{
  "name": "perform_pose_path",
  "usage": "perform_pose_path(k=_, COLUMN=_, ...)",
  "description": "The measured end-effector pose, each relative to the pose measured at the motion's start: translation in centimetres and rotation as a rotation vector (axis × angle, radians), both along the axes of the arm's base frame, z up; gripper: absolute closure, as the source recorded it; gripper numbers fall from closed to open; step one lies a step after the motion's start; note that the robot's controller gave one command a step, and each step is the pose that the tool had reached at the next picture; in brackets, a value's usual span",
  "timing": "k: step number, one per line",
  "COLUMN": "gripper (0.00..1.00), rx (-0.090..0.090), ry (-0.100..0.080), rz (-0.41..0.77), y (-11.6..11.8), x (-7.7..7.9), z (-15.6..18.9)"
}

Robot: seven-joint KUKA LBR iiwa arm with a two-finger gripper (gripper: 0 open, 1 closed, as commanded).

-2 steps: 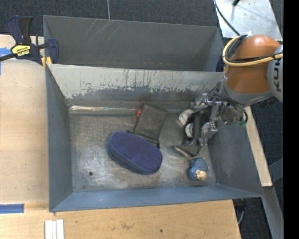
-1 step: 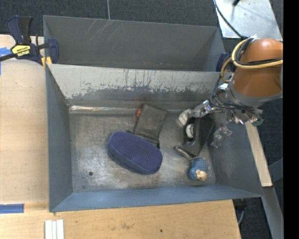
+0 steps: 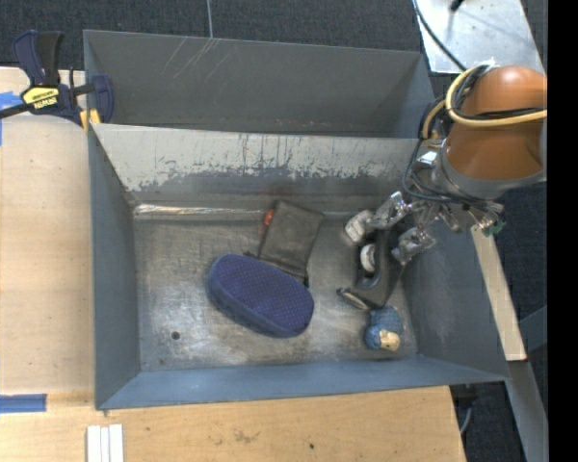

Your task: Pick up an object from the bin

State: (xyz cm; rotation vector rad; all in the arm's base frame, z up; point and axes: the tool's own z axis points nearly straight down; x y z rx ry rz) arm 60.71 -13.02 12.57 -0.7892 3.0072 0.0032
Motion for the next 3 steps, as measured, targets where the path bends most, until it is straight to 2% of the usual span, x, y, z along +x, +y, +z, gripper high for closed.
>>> perform_pose_path(k=1, gripper=1.00, rx=-0.013, ry=0.017, rz=0.032, y=0.3, x=0.0, z=12.2)
perform_pose_path(k=2, gripper=0.00, rx=-0.010, ry=0.026, rz=0.030, y=0.3, x=-0.2, z=11.7)
perform_pose_path(k=3, gripper=0.00, rx=-0.007, ry=0.036, rz=-0.102, y=0.2, x=-3.7, z=-4.2)
